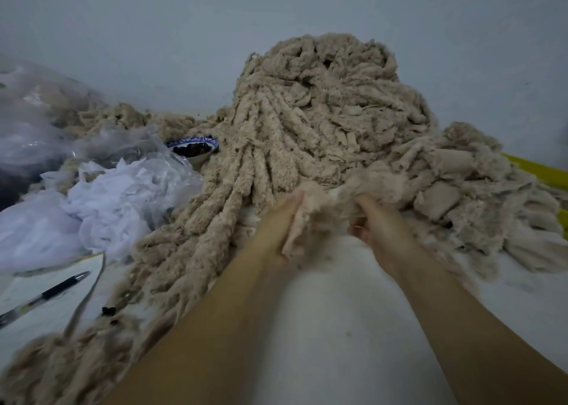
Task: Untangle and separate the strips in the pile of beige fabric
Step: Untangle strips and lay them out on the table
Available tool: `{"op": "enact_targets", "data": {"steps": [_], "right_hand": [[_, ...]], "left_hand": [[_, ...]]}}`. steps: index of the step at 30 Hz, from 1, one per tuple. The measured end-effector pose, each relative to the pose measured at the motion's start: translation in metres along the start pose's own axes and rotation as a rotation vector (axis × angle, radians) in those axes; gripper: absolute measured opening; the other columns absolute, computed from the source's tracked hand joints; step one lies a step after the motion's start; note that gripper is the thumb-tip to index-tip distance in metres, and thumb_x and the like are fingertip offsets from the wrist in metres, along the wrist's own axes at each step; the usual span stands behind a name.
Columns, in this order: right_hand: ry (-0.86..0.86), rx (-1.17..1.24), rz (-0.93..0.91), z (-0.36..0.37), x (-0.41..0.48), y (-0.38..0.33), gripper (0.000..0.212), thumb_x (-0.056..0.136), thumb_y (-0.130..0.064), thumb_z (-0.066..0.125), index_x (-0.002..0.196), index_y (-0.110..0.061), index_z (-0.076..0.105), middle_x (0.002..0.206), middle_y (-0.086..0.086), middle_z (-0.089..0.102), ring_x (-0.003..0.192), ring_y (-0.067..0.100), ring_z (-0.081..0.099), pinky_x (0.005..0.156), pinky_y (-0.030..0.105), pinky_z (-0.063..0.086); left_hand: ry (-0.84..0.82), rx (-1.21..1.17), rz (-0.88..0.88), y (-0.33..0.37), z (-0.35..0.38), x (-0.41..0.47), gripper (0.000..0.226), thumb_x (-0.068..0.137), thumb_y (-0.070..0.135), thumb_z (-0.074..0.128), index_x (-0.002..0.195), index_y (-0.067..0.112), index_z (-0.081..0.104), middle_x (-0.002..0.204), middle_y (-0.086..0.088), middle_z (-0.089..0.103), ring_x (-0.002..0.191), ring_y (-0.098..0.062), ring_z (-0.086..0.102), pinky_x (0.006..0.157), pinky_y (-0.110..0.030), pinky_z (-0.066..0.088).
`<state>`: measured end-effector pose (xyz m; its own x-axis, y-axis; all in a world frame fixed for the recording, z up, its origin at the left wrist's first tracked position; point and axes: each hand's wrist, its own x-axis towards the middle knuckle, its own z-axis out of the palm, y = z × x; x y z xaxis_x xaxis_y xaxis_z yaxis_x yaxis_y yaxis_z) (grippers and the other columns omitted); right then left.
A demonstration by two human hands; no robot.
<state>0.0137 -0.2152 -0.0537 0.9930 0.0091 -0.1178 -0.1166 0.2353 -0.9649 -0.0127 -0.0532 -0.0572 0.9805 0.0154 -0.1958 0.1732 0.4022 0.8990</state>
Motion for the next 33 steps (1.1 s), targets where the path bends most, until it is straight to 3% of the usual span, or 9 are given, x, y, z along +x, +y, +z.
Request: {"op": "enact_targets", "data": {"steps": [2, 4, 9, 15, 18, 22, 28, 31, 33], "right_hand": [[-0.255, -0.156, -0.023, 0.013, -0.007, 0.004, 0.027, 0.095, -0.033, 0.063, 0.08, -0.012, 0.072, 0.073, 0.009, 0.07, 0.061, 0.015, 0.066, 0.055, 0.025, 0.055], [-0.378, -0.312, -0.056, 0.019, -0.011, 0.005, 0.029, 0.093, -0.042, 0.063, 0.08, -0.018, 0.073, 0.073, 0.005, 0.072, 0.064, 0.015, 0.068, 0.056, 0.024, 0.054], [-0.158, -0.838, -0.207, 0.008, 0.008, -0.006, 0.017, 0.096, -0.04, 0.06, 0.089, -0.025, 0.063, 0.078, -0.005, 0.063, 0.071, 0.013, 0.058, 0.058, 0.027, 0.042], [-0.45, -0.578, -0.076, -0.004, -0.004, 0.003, 0.047, 0.082, -0.067, 0.055, 0.063, -0.025, 0.064, 0.052, 0.001, 0.055, 0.043, 0.011, 0.048, 0.041, 0.023, 0.036], [-0.48, -0.624, 0.022, 0.003, -0.001, 0.01, 0.049, 0.097, -0.056, 0.047, 0.06, -0.03, 0.066, 0.052, -0.006, 0.06, 0.041, 0.006, 0.048, 0.039, 0.02, 0.035], [-0.454, -0.947, -0.085, -0.008, 0.011, 0.008, 0.03, 0.101, -0.025, 0.05, 0.073, -0.03, 0.059, 0.063, -0.008, 0.064, 0.056, 0.0, 0.057, 0.052, 0.019, 0.048], [-0.116, -0.059, 0.078, -0.034, 0.037, -0.031, 0.022, 0.093, -0.019, 0.062, 0.072, -0.011, 0.064, 0.064, 0.008, 0.068, 0.041, 0.004, 0.055, 0.032, 0.014, 0.034], [-0.01, 0.57, 0.03, -0.038, 0.054, -0.047, 0.044, 0.08, -0.047, 0.07, 0.105, -0.011, 0.068, 0.102, 0.01, 0.069, 0.081, 0.012, 0.066, 0.059, 0.019, 0.056], [0.108, 0.568, 0.024, -0.033, 0.057, -0.033, 0.037, 0.083, -0.046, 0.072, 0.105, -0.016, 0.066, 0.102, 0.006, 0.064, 0.082, 0.014, 0.063, 0.061, 0.023, 0.058]], "left_hand": [[0.064, 0.317, 0.039, 0.001, 0.013, -0.001, 0.033, 0.103, 0.037, 0.048, 0.098, 0.01, 0.066, 0.06, -0.015, 0.056, 0.043, -0.021, 0.048, 0.034, -0.015, 0.03], [0.016, 0.327, -0.026, 0.004, 0.02, 0.0, 0.036, 0.103, 0.031, 0.046, 0.088, 0.007, 0.068, 0.062, -0.015, 0.065, 0.048, -0.02, 0.059, 0.033, -0.016, 0.034], [-0.09, 0.18, -0.23, 0.015, 0.0, 0.008, 0.052, 0.093, 0.053, 0.057, 0.062, 0.012, 0.06, 0.045, -0.004, 0.046, 0.03, -0.011, 0.035, 0.032, -0.015, 0.028], [-0.1, 0.154, -0.23, 0.014, 0.003, 0.008, 0.046, 0.096, 0.045, 0.058, 0.07, 0.008, 0.064, 0.047, -0.006, 0.055, 0.029, -0.013, 0.047, 0.032, -0.013, 0.034], [-0.114, 0.295, -0.179, 0.005, 0.016, 0.009, 0.058, 0.097, 0.051, 0.053, 0.06, 0.01, 0.071, 0.055, -0.011, 0.064, 0.036, -0.013, 0.056, 0.036, -0.014, 0.04], [-0.081, 0.651, -0.082, -0.005, 0.009, 0.008, 0.034, 0.091, 0.051, 0.059, 0.092, 0.018, 0.07, 0.092, -0.014, 0.073, 0.074, -0.016, 0.063, 0.065, -0.024, 0.052], [0.281, 0.711, 0.174, 0.009, -0.026, 0.02, 0.016, 0.096, 0.03, 0.058, 0.082, 0.022, 0.058, 0.066, 0.003, 0.055, 0.049, -0.01, 0.047, 0.05, -0.023, 0.035], [0.512, 1.141, 0.407, 0.025, -0.053, 0.021, 0.012, 0.097, 0.037, 0.053, 0.103, 0.026, 0.055, 0.098, -0.001, 0.06, 0.083, -0.011, 0.06, 0.068, -0.033, 0.047], [0.647, 1.587, 0.326, 0.028, -0.07, 0.02, 0.036, 0.095, 0.04, 0.054, 0.125, 0.02, 0.049, 0.127, -0.007, 0.051, 0.117, -0.023, 0.05, 0.092, -0.04, 0.041]]}}
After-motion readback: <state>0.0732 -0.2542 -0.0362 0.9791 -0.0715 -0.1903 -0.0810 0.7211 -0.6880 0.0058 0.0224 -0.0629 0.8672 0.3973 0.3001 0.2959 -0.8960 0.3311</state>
